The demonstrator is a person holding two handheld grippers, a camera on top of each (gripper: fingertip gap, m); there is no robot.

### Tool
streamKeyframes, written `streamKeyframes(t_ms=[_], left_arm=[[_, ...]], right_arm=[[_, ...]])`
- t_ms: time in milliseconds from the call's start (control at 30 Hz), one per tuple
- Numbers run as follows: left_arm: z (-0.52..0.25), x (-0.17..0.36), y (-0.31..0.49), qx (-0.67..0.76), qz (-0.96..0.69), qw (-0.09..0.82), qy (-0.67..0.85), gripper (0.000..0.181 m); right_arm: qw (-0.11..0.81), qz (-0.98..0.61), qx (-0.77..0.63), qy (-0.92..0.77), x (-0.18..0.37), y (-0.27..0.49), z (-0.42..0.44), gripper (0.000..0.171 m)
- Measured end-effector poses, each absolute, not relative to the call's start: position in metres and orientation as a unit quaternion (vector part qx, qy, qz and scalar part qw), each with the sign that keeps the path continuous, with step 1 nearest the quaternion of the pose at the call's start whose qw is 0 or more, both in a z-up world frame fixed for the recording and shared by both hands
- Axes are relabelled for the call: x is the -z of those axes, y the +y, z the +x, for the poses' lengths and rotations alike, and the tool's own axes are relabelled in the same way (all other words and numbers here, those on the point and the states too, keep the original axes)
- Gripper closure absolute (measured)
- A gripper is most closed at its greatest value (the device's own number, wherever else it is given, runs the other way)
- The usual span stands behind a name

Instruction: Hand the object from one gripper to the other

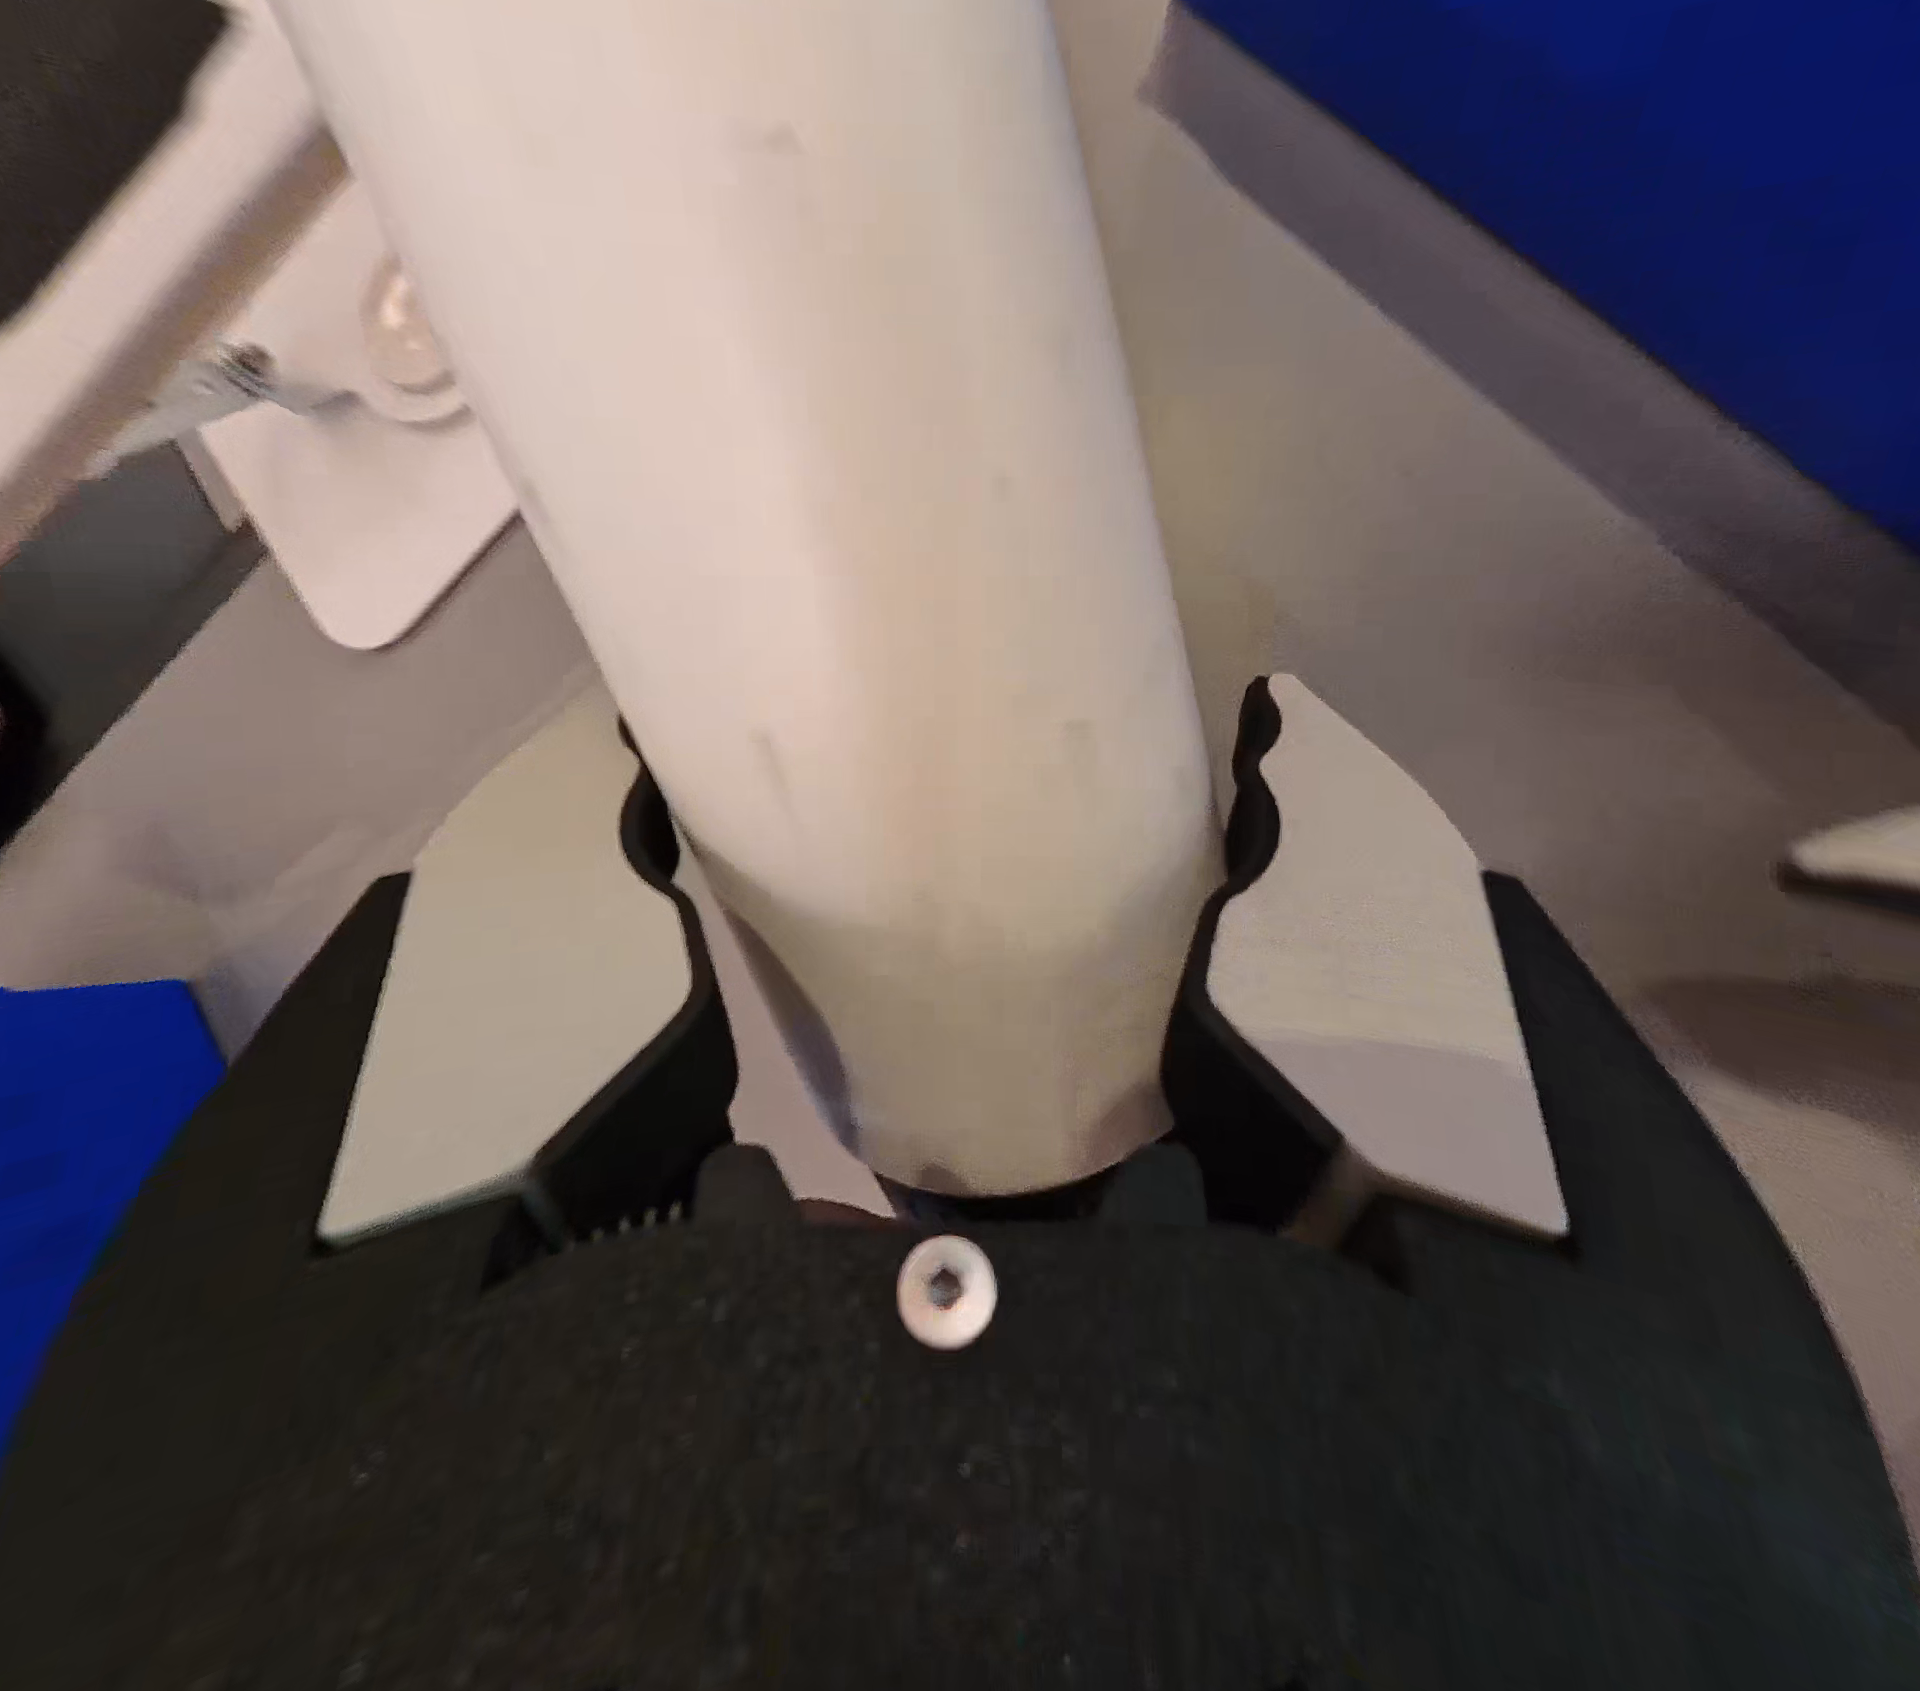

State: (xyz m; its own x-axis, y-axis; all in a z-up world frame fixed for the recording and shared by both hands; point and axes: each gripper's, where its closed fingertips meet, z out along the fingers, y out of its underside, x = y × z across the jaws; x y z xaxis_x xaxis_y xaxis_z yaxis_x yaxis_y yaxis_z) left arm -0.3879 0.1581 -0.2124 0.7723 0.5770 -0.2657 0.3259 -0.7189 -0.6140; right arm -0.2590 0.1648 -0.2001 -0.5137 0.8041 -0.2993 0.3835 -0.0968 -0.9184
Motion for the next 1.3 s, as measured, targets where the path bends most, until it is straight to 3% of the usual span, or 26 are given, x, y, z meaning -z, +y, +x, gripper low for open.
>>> streamKeyframes(t_ms=[200,400,567,700,833,967,1067,1167,1300], left_arm=[[-0.357,0.152,0.110,-0.206,-0.862,0.402,-0.229,0.077],[-0.326,0.140,0.077,-0.174,-0.831,0.482,-0.215,0.078],[-0.318,0.151,0.071,-0.191,-0.832,0.480,-0.204,0.077],[-0.316,0.159,0.069,-0.172,-0.826,0.494,-0.210,0.087],[-0.301,0.166,0.052,-0.149,-0.800,0.535,-0.227,0.082],[-0.272,0.211,0.019,-0.130,-0.783,0.553,-0.251,0.096],[-0.265,0.238,-0.001,-0.143,-0.801,0.516,-0.269,0.101],[-0.266,0.235,0.000,-0.137,-0.801,0.519,-0.264,0.105],[-0.268,0.235,0.007,-0.133,-0.804,0.521,-0.254,0.110]], right_arm=[[0.091,-0.412,-0.710,-0.563,0.136,0.141,-0.292,0.081],[-0.063,-0.355,-0.760,-0.540,0.109,0.085,-0.326,0.067],[-0.133,-0.265,-0.759,-0.579,0.106,0.048,-0.319,0.095],[-0.080,-0.276,-0.732,-0.618,0.119,0.050,-0.321,0.095],[0.052,-0.323,-0.695,-0.641,0.099,0.099,-0.338,0.095],[0.208,-0.420,-0.617,-0.633,0.032,0.208,-0.338,0.094],[0.272,-0.533,-0.515,-0.614,0.014,0.305,-0.326,0.094],[0.300,-0.652,-0.344,-0.606,0.053,0.393,-0.317,0.095],[0.227,-0.736,-0.214,-0.600,0.138,0.445,-0.306,0.095]])
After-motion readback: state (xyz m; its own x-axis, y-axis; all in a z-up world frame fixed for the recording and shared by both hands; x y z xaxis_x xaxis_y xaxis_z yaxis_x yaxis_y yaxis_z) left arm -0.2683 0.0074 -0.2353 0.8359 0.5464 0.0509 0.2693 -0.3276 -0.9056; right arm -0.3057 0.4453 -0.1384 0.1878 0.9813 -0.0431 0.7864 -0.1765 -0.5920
